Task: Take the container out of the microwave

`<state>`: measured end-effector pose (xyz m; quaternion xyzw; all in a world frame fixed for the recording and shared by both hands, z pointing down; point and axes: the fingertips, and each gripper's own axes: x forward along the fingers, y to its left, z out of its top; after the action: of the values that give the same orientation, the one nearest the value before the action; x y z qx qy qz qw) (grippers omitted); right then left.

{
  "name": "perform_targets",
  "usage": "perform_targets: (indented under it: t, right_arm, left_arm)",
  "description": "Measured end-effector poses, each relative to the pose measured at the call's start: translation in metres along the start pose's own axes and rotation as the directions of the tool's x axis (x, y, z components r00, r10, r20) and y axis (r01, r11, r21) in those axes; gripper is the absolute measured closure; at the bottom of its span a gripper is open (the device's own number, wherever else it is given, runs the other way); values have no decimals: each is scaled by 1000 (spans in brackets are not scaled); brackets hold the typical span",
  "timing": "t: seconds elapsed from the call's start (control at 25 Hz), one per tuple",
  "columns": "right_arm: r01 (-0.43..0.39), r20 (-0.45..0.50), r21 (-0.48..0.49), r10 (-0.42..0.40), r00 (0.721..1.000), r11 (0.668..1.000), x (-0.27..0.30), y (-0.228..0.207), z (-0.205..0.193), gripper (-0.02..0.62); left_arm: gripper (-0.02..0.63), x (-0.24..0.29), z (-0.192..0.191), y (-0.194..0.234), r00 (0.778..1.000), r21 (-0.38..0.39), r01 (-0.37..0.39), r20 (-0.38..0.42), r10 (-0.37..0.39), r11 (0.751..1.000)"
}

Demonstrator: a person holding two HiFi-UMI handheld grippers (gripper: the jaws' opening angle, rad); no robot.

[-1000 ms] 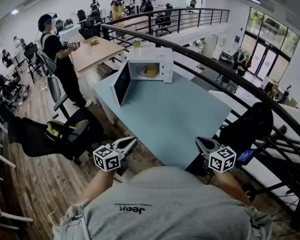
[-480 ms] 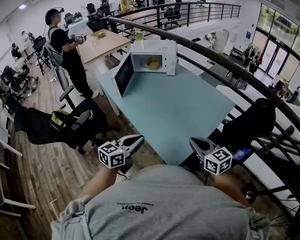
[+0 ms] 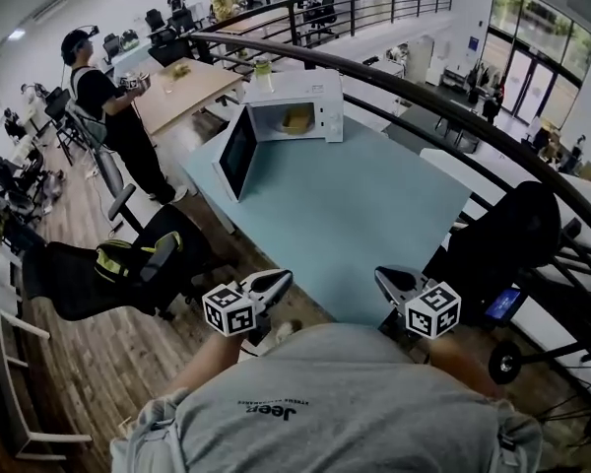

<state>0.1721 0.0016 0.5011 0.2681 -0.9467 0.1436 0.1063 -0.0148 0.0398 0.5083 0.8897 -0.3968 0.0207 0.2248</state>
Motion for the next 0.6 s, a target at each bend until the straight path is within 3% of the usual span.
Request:
perform_targets:
  t: [0.2,0.4,0.6]
  right_arm:
    - [98,9,23,-98,995,995,62,-16,26,578]
    - [141,6,15,-141,990,990,134,-11,64,578]
    - [188,-13,27,-188,982,982,191,-18,85,578]
  left_arm:
    - [588,11,34,72,996,19,92,-5,-92,996]
    - [588,-1,76,144,989,52,147,-21,-146,988]
    - [588,-4,90,200,980,67,193,-67,-189,979]
